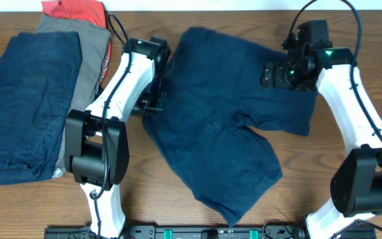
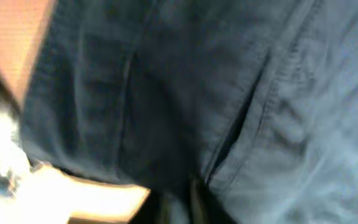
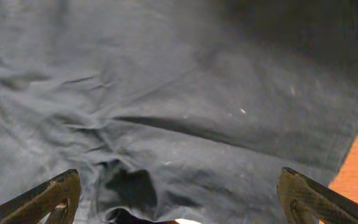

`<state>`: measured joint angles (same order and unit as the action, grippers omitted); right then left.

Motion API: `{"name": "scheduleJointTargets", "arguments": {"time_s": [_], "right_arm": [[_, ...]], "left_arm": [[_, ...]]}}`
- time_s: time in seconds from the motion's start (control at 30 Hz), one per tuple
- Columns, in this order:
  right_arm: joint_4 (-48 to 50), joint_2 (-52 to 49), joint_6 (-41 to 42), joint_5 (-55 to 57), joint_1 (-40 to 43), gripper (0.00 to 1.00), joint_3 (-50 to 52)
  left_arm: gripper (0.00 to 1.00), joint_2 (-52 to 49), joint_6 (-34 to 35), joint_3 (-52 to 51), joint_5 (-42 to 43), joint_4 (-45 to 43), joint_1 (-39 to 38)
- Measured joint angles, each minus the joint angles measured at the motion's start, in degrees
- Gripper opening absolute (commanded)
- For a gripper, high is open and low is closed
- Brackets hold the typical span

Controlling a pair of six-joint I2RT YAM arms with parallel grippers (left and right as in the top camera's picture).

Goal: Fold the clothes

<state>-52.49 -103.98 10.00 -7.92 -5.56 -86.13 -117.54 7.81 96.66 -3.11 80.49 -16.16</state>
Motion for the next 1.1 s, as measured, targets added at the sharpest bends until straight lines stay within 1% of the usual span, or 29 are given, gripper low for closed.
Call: {"name": "scheduleJointTargets", "arguments": {"time_s": [0.07, 0.1, 0.17, 0.33, 0.4, 0.43, 0.5, 0.53, 0.57, 0.6, 0.73, 0.87, 1.1], "right_arm": [[-0.6, -1.3, 0.8, 0.3, -0.7, 0.99, 0.0], [-0.7, -1.9, 1.2, 0.3, -1.2, 0.99, 0.0], [-1.0, -2.9, 1.6, 0.5, -2.2, 0.99, 0.0], [-2.3, -3.3, 2.2, 0.5, -5.2, 0.99, 0.0], [-2.7, -3.3, 2.3, 0.5, -6.6, 0.91, 0.0], [-3.0, -3.3, 2.6, 0.5, -7.7, 0.78, 0.0], [-3.2, -3.3, 3.1, 0.5, -9.5, 0.33, 0.1], [-3.2, -3.3, 3.6, 0.5, -10.6, 0.16, 0.1], [-3.0, -3.3, 4.0, 0.4, -11.5, 0.08, 0.3], [-3.0, -3.3, 4.3, 0.4, -12.2, 0.01, 0.5], [-2.1, -3.3, 6.6, 0.3, -15.4, 0.01, 2.4], [-0.7, -3.3, 8.3, 0.3, -17.3, 0.01, 5.3], [2.7, -3.5, 10.7, 0.3, -17.8, 0.01, 11.6]], "left_arm": [[0.41, 0.0, 0.2, 0.0, -0.1, 3.4, 0.0], [0.43, 0.0, 0.3, 0.0, -0.2, 4.4, 0.0], [0.45, 0.0, 0.4, 0.0, -0.3, 5.2, 0.0], [0.46, 0.0, 0.5, 0.1, -0.5, 4.9, 0.0], [0.46, 0.0, 0.5, 0.9, -0.8, 4.5, 0.1], [0.46, 0.0, 0.5, 1.7, -0.8, 4.0, 0.2], [0.47, 0.2, 0.6, 3.8, -0.8, 1.6, 0.7], [0.47, 0.5, 0.6, 4.8, -0.8, -0.1, 1.2], [0.51, 1.0, 0.8, 5.8, -0.8, -1.7, 1.9], [0.53, 1.8, 0.9, 6.5, -0.8, -3.3, 2.7], [0.58, 6.6, 1.4, 7.6, -0.8, -9.1, 7.4], [0.61, 10.5, 1.6, 8.4, -1.3, -12.2, 11.6], [0.62, 11.1, 1.6, 8.6, -1.6, -12.9, 12.7]]}}
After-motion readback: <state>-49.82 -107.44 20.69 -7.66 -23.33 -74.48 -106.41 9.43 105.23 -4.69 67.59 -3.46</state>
